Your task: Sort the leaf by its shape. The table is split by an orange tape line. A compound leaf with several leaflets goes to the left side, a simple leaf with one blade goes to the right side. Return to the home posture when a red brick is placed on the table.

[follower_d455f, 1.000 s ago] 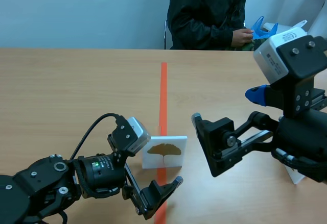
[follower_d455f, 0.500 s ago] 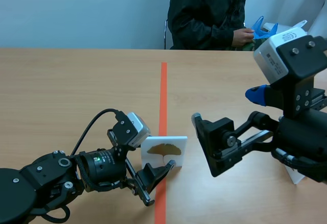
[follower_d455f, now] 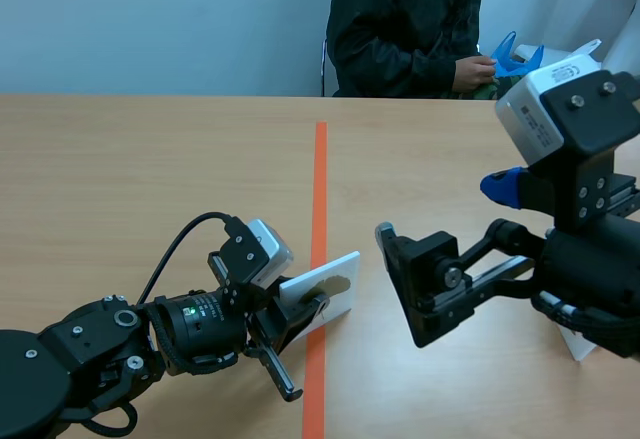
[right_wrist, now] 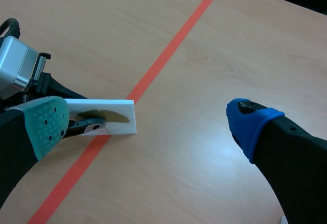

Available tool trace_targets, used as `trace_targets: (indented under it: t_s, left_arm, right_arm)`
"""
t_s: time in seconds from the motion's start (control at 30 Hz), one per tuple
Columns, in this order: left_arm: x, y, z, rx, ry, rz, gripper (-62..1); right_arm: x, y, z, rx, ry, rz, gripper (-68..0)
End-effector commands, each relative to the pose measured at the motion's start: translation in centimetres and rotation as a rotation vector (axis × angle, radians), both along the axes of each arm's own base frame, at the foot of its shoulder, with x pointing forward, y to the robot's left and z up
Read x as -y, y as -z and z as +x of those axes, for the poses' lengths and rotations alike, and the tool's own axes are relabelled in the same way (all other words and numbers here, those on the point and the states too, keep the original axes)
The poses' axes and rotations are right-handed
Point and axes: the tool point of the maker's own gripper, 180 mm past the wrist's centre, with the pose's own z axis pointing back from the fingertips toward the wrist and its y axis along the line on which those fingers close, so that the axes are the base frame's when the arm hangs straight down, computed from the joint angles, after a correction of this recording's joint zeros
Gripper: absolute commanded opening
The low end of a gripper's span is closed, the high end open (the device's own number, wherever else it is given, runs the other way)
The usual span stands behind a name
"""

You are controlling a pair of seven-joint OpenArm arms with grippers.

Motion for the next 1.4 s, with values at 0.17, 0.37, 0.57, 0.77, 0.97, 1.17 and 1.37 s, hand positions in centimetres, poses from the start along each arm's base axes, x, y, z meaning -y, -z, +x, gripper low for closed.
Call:
trace_targets:
  t_s: [0.17, 0.37, 0.57, 0.77, 0.97, 1.17, 1.37]
  left_arm:
    - [-1.2, -3.9, 2.1, 0.09, -0.001, 0.022, -58.1]
    - [-5.9, -8.2, 5.7, 0.114, -0.172, -0.038, -58.1]
    - [-13.8, -10.9, 9.2, 0.134, -0.436, -0.095, -58.1]
    - [-21.6, -12.8, 11.4, 0.196, -0.714, -0.101, -58.1]
    - [-26.1, -10.9, 11.4, 0.182, -0.882, -0.087, -58.1]
    - [-30.7, -8.7, 11.2, 0.151, -1.062, -0.125, -57.9]
    - [-33.3, -7.8, 11.3, 0.179, -1.138, -0.126, -57.8]
  right_arm:
    - [0.3, -0.8, 0.5, 0.032, 0.002, 0.002, -3.7]
    - [0.3, -0.8, 0.5, 0.033, 0.002, 0.003, -3.7]
    - [0.3, -0.8, 0.5, 0.033, 0.002, 0.003, -3.7]
    - [0.3, -0.8, 0.5, 0.033, 0.002, 0.003, -3.7]
    - [0.3, -0.8, 0.5, 0.033, 0.002, 0.003, -3.7]
    - [0.3, -0.8, 0.5, 0.033, 0.002, 0.003, -3.7]
    - [0.3, -0.8, 0.5, 0.033, 0.002, 0.002, -3.7]
